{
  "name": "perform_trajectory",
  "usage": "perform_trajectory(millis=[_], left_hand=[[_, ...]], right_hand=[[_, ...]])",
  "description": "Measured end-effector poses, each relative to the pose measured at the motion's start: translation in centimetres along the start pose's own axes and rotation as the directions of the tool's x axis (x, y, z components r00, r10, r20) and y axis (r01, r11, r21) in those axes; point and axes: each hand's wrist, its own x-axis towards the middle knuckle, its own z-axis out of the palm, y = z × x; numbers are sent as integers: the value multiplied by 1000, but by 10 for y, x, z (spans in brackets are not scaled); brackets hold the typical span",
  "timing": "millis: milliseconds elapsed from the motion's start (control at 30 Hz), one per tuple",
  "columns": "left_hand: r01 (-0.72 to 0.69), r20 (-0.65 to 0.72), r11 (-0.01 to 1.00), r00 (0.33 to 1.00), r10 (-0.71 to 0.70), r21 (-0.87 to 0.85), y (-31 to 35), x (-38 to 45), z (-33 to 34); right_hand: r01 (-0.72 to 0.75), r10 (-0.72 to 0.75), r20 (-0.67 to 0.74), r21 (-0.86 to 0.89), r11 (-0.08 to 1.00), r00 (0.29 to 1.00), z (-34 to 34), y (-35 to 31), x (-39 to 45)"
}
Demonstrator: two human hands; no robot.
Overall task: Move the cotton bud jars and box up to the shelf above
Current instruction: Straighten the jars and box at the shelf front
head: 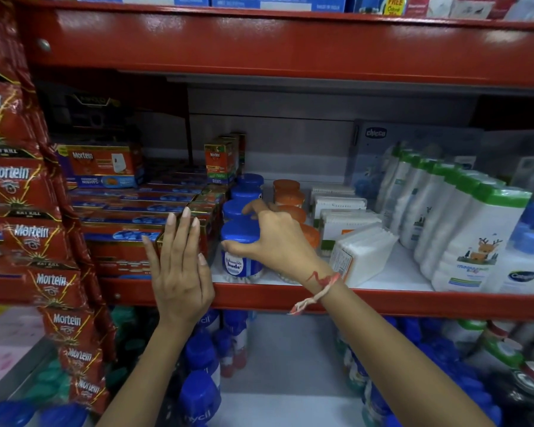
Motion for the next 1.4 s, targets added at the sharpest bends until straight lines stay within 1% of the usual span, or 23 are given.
perform_trajectory(millis=[100,167,300,400,467,600,733,800,833,900,933,1000,1033,1100,1133,1167,1200,1267,1300,1333,1400], left_hand=[[-2,1,1000,1000,2,3,-1,-1,1],[-1,3,1000,1000,1,0,-1,-1,0],[10,12,1000,1000,-10,-8,0,-1,0],[7,10,1000,1000,-7,-1,-1,-1,0],[3,4,1000,1000,-3,3,-1,-1,0],[1,8,1000,1000,-1,-2,-1,-1,0],[4,13,1000,1000,-4,-13,-1,-1,-1],[0,13,1000,1000,1,-13,-1,0,-2],[-1,15,1000,1000,2,-12,-1,0,-2],[0,21,1000,1000,0,-10,-1,0,-1],[2,24,1000,1000,-2,-11,-2,0,-2],[5,29,1000,1000,-5,-12,-2,-1,-2],[5,29,1000,1000,-4,-11,-2,-1,-2],[0,26,1000,1000,0,-12,-2,-1,-2],[-2,25,1000,1000,2,-12,-2,-1,-2],[-3,24,1000,1000,3,-12,-2,-1,-2],[-4,25,1000,1000,4,-11,-2,-1,-2],[-6,26,1000,1000,6,-7,-2,-1,-2],[-7,25,1000,1000,7,-6,-2,-1,-2],[-8,26,1000,1000,8,-5,-2,-1,-2],[-5,24,1000,1000,5,-8,-1,-1,-2]], right_hand=[[21,-40,122,158,987,992,-6,-1,3],[18,-54,160,218,976,986,-9,0,3],[23,-47,102,224,974,994,-8,4,2],[38,-42,20,179,983,999,-4,2,2],[44,-43,-9,163,986,999,-2,0,2],[38,-35,-24,156,987,999,-1,-1,-2],[18,-18,-2,174,985,1000,-11,0,-9],[-1,12,-83,137,991,996,-22,6,-10],[-14,26,-148,77,997,989,-28,11,-10],[-68,36,-244,-123,990,969,-35,23,-11],[-105,51,-247,-211,972,968,-37,28,-12],[-160,106,-184,-309,938,977,-35,33,-16],[-166,121,-155,-324,931,981,-33,35,-18],[-130,92,-137,-300,945,986,-31,38,-22],[-95,66,-118,-264,960,991,-33,39,-23],[-63,51,-65,-211,976,997,-36,40,-22],[-42,46,21,-138,989,999,-42,40,-22],[-32,29,194,14,999,981,-52,41,-23],[-31,17,226,56,998,974,-55,43,-23],[-28,13,215,66,997,977,-57,45,-24],[-41,38,136,19,999,990,-58,47,-26]])
